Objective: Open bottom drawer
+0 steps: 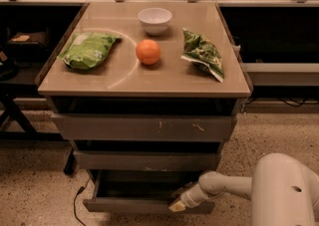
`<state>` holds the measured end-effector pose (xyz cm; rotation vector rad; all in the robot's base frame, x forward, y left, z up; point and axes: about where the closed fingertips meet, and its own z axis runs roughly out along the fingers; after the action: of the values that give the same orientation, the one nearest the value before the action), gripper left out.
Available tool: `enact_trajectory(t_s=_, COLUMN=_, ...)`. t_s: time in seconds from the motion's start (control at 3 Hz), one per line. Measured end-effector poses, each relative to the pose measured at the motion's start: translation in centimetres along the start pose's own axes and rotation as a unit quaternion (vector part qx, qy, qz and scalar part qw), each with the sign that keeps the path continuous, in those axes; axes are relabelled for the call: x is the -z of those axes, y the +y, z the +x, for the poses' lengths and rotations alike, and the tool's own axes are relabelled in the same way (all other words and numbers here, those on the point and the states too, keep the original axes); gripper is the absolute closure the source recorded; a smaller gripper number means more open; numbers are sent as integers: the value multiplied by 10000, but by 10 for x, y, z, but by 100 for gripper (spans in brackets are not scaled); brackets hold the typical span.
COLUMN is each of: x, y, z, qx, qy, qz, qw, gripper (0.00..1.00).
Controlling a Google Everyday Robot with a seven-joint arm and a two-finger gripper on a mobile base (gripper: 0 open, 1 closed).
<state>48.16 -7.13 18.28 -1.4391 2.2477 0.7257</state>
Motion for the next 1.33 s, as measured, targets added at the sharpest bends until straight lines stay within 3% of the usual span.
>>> enact_trajectory(t_s=1.33, x=6, y=29, z=12, qx=-176, qy=74, qz=-47, qw=9998, gripper=100)
